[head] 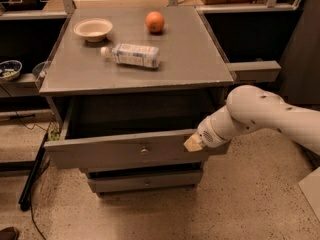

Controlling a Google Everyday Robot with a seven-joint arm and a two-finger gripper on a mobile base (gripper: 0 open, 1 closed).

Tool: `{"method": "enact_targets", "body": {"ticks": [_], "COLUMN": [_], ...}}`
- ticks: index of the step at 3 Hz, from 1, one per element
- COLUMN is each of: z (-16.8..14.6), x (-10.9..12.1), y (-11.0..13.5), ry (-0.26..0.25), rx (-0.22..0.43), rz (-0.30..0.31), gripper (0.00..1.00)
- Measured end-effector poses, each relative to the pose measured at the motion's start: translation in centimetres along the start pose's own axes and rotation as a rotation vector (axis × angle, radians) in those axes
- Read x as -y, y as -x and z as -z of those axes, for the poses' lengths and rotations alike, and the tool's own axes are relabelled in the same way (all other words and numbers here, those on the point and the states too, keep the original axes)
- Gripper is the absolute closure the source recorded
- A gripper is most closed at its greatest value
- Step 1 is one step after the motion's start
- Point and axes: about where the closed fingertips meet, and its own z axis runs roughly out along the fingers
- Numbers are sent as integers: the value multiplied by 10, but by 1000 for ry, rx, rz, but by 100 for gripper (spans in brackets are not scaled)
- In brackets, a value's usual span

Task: Close top drawer

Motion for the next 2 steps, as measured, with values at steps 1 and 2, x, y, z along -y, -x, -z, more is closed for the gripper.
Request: {"method": "enact_targets", "body": {"ticks": [1,2], "z": [-3,-5], "x": [3,2], "y": [13,23], "ry": [8,17], "rx": [15,30], "rz": [11,29], "gripper": [100,100]}}
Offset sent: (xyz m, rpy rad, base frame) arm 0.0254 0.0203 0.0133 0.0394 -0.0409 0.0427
